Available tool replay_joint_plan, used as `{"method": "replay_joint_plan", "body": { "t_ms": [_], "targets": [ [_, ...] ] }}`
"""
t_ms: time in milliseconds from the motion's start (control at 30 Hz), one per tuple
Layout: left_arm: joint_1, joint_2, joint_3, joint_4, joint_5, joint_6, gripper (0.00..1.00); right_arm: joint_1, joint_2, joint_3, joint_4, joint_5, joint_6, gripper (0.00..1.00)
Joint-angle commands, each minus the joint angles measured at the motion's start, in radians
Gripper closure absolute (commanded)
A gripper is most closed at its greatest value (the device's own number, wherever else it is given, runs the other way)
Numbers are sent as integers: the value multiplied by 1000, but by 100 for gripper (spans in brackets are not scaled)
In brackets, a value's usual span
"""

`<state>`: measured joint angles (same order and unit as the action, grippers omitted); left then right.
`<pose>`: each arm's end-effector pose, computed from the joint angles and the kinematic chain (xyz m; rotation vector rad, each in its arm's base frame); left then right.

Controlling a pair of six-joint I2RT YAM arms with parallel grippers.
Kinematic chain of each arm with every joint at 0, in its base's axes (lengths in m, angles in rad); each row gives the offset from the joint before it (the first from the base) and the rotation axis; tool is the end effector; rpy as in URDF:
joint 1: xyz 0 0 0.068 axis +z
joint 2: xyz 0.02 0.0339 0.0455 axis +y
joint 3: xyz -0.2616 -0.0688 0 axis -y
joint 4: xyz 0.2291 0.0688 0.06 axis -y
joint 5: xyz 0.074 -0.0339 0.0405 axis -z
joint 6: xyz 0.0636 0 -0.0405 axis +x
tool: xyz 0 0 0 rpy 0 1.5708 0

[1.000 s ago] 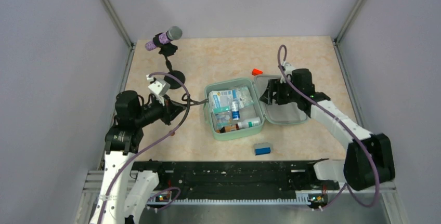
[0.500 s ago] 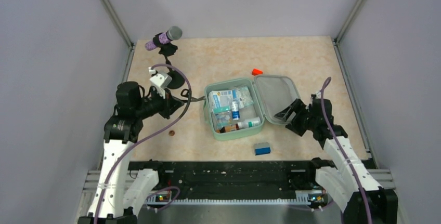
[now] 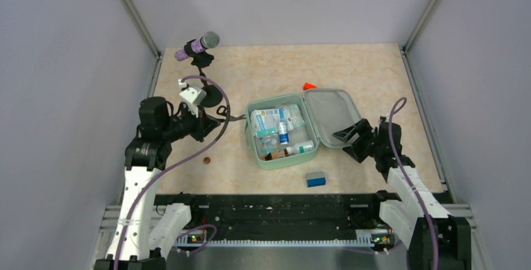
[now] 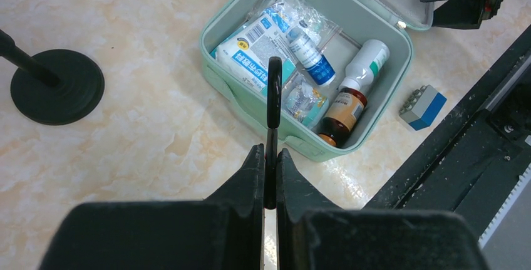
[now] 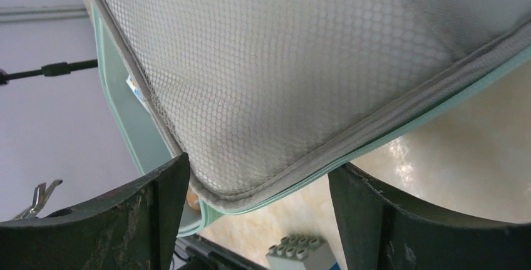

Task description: Organize the medicine kit

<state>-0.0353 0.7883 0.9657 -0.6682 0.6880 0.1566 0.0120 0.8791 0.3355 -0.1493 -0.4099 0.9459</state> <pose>0.1575 -0.0460 0.3405 0.6043 1.9031 -0.6271 0.1817 0.0275 0.1633 0.8607 2.2214 0.9504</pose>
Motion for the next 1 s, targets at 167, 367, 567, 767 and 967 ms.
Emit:
{"method": "replay_joint_plan", "body": {
  "t_ms": [167,367,567,767,967],
  "targets": [
    [5,32,26,39,45,-5,100,-67,-14,-77,292,-30,-6,20],
    [5,52,45,62,65,-29,100,-92,30,-81,316,19,123,16],
    [4,81,83,50,69,-23,100,-167,214,-56,436,-66,200,18],
    [4,94,92,52,76,-36,100,-169,243,-61,583,-86,196,20],
    [5,95,92,53,87,-41,100,-186,181,-68,815,-174,25,22]
  ]
}}
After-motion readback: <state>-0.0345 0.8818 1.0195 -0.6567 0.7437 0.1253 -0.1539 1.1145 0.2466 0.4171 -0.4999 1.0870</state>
